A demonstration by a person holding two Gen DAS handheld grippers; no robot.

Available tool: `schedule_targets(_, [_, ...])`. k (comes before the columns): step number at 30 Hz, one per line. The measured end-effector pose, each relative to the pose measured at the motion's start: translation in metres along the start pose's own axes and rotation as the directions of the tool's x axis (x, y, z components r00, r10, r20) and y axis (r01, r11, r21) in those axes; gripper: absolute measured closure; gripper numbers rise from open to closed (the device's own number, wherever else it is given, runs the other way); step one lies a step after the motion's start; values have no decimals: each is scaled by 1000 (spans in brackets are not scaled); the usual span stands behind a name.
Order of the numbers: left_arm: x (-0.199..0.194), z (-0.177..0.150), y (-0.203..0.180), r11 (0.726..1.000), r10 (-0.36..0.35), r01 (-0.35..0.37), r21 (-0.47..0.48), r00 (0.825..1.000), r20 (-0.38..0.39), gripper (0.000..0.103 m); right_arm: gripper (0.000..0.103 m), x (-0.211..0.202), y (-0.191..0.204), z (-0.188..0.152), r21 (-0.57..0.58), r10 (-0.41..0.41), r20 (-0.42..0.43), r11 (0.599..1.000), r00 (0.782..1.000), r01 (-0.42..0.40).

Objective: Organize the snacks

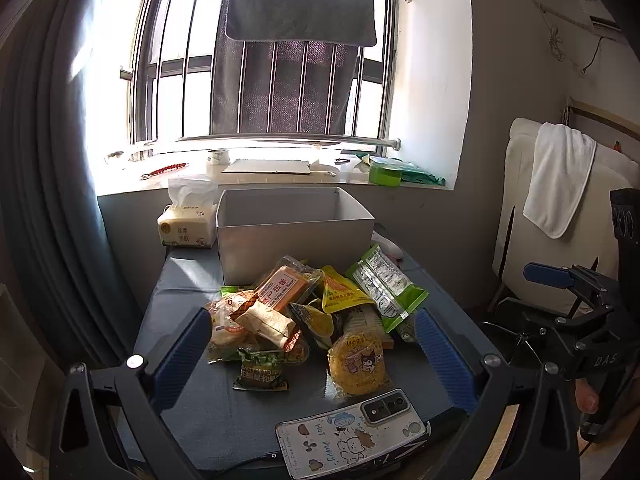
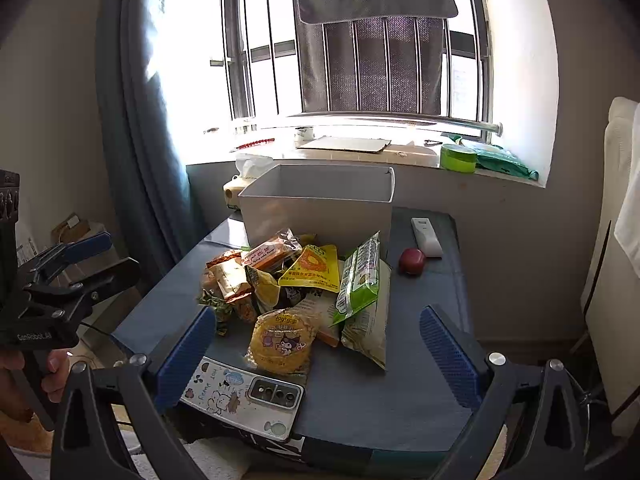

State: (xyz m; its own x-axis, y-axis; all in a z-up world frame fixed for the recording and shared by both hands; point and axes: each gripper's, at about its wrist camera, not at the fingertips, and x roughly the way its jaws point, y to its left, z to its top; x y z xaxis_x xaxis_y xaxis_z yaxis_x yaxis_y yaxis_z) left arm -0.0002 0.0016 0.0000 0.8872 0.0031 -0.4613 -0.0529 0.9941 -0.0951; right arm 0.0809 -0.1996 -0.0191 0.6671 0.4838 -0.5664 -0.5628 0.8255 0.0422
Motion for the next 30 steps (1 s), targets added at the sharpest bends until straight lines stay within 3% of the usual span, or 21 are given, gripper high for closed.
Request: schedule_targets(30, [0, 1, 1, 1000, 1, -1, -5, 1000, -9, 0, 0, 0, 1, 0, 10, 15, 5, 1000, 1000, -15])
